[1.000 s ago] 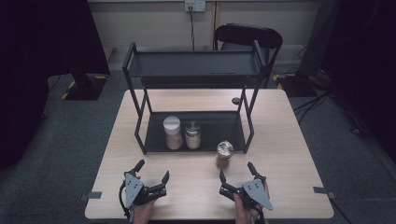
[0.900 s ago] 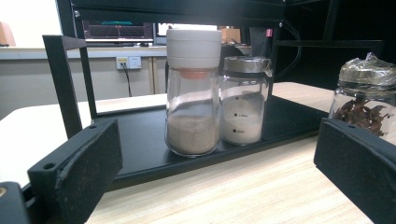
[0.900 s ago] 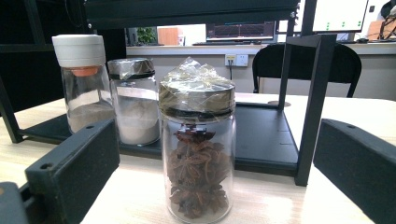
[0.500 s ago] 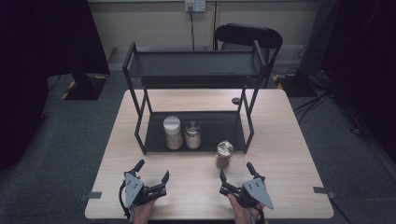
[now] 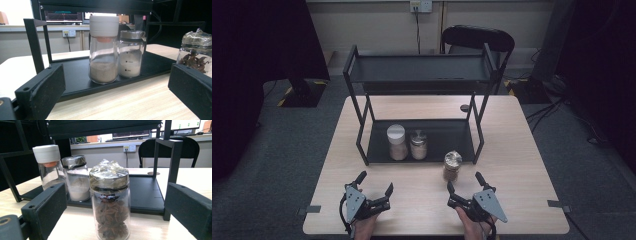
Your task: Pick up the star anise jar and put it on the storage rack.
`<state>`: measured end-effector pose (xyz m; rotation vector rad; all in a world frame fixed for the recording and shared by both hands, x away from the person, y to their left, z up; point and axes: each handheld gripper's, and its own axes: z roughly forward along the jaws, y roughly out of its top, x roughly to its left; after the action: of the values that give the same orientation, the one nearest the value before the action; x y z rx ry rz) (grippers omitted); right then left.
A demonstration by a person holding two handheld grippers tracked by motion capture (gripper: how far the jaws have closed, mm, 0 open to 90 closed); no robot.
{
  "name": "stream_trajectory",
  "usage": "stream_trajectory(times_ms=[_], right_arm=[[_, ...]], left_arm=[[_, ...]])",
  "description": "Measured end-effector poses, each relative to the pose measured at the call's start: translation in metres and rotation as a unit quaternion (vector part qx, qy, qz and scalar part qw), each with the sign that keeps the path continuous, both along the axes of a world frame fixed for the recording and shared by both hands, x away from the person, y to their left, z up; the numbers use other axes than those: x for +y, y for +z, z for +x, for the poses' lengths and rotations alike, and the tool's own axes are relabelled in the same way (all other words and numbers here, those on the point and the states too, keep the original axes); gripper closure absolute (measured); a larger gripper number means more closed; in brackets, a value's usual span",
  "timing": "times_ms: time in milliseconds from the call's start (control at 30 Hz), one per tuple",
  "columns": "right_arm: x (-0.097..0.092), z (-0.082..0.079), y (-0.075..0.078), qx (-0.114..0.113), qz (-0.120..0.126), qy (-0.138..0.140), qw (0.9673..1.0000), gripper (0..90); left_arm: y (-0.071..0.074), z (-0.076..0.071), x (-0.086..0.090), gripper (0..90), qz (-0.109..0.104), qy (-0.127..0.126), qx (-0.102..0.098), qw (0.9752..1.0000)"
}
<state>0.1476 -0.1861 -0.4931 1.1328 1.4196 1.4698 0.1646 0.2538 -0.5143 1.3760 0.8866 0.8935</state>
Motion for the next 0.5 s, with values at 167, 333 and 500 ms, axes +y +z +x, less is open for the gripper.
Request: stream_trajectory(times_ms=[167, 333, 500], right_arm=[[0.001, 0.001, 0.005, -0.001, -0.003, 0.005, 1.0, 3.9], [0.001, 0.003, 0.009, -0.001, -0.005, 0.01, 0.9999, 4.4], [-0.001, 0.007, 0.018, 0.011, -0.013, 0.015, 0.9998, 4.3]], left_arm=[[0.0, 0.0, 0.0, 0.3, -0.001, 0.0, -0.001, 1.0], [0.0, 0.0, 0.0, 0.3, -0.001, -0.001, -0.001, 1.0], [0.0, 0.0, 0.0, 0.3, 0.0, 0.0, -0.001, 1.0]])
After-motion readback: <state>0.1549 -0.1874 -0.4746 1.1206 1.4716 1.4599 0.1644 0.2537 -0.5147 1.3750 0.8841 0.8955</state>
